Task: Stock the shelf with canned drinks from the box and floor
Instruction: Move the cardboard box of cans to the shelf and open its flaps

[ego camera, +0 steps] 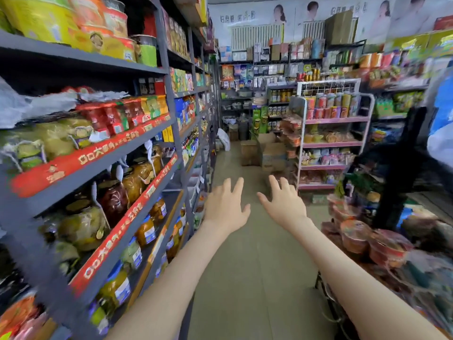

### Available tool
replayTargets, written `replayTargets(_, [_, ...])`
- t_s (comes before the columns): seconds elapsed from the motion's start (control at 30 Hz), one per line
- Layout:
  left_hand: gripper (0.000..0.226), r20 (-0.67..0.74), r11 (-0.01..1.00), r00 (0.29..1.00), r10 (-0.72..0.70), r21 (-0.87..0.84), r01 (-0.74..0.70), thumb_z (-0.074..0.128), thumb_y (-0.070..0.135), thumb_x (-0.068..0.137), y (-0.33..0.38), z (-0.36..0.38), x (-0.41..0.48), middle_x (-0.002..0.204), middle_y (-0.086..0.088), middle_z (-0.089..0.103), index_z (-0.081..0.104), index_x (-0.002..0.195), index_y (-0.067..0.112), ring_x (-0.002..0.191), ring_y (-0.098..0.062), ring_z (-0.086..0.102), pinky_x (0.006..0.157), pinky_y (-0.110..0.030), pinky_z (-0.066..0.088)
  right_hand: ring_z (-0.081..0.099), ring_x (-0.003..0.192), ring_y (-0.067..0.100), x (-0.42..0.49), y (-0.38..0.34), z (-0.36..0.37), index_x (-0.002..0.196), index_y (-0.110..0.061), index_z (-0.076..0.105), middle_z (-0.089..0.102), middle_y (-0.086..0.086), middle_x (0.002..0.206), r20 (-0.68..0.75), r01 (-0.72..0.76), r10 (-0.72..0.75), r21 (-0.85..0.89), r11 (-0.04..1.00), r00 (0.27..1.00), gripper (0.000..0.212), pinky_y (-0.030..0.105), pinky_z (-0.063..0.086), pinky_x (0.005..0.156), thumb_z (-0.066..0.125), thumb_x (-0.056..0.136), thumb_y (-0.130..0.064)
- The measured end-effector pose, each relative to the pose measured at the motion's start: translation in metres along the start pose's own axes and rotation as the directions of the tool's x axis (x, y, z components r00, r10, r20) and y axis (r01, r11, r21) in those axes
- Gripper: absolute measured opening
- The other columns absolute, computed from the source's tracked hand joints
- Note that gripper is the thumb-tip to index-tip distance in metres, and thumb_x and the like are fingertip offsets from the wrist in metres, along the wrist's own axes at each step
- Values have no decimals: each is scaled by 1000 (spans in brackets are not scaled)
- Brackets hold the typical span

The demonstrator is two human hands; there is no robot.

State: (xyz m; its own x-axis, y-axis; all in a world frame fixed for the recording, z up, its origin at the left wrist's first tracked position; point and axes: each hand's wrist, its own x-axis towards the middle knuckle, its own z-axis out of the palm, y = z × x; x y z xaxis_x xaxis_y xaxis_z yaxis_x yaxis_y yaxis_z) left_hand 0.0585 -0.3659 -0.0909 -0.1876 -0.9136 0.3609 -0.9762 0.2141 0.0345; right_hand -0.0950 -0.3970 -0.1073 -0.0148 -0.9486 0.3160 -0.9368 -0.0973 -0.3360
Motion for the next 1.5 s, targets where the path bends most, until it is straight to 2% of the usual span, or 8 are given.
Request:
replayTargets(0.13, [68, 36, 1000, 999, 4, -12, -4, 44, 46, 91, -28, 38, 104, 145, -14, 32, 18, 148, 19, 124, -33, 43, 94, -40, 39, 29, 132, 30, 101, 3, 36, 148, -20, 19, 25, 8, 149, 15, -24, 25, -27, 999, 1000, 64, 45, 41, 94, 36, 95, -50])
replayTargets(0.27, [69, 74, 998, 997, 34, -56, -30, 46, 45, 91, -44, 92, 200, 146, -15, 31, 19, 148, 17, 126, -33, 40, 98, -39, 36, 32, 130, 31, 197, 28, 77, 147, -18, 20, 27, 9, 147, 18, -58, 60, -69, 996, 998, 62, 44, 42, 90, 36, 96, -48])
replayTargets(0.43, [71, 104, 997, 994, 42, -66, -36, 44, 47, 92, -71, 173, 328, 152, -16, 24, 15, 150, 19, 133, -32, 35, 105, -39, 31, 27, 136, 31, 335, 65, 145, 149, -18, 16, 18, 10, 154, 41, -79, 83, -107, 991, 996, 65, 46, 38, 98, 34, 96, -50])
replayTargets(0.63, [71, 153, 998, 988, 28, -60, -19, 44, 48, 92, -105, 251, 519, 152, -15, 25, 14, 150, 19, 134, -32, 34, 107, -38, 28, 22, 137, 35, 534, 110, 220, 150, -24, 12, 12, 10, 156, 126, -89, 102, -105, 990, 987, 67, 48, 36, 102, 34, 94, -54])
replayTargets(0.93, [71, 183, 997, 982, -41, -49, 51, 44, 47, 92, -194, 365, 784, 154, -13, 22, 13, 151, 21, 135, -30, 32, 106, -36, 29, 8, 144, 32, 831, 140, 328, 151, -27, 7, 2, 8, 159, 186, -72, 93, -118, 990, 978, 67, 49, 33, 105, 36, 95, -50])
replayTargets(1.17, [70, 177, 998, 983, 49, -48, -41, 41, 49, 93, -256, 454, 1021, 155, -12, 20, 12, 150, 22, 136, -30, 32, 108, -38, 28, 11, 142, 31, 1060, 174, 408, 150, -27, 9, 4, 8, 158, 151, -133, 152, -129, 983, 977, 67, 49, 37, 102, 38, 94, -49])
replayTargets(1.33, [70, 227, 988, 963, 142, -94, -124, 41, 49, 92, -267, 513, 1174, 155, -11, 21, 13, 151, 22, 135, -31, 32, 106, -38, 31, 16, 141, 32, 1190, 217, 442, 151, -27, 10, 9, 10, 157, 124, -219, 238, -147, 965, 963, 67, 48, 38, 100, 40, 94, -47])
replayTargets(1.5, [70, 242, 977, 950, 198, -128, -171, 43, 49, 92, -274, 590, 1313, 155, -12, 20, 16, 150, 20, 136, -31, 31, 109, -39, 29, 14, 142, 31, 1315, 267, 497, 151, -26, 12, 9, 11, 157, 96, -291, 314, -202, 935, 945, 66, 49, 33, 105, 39, 94, -48])
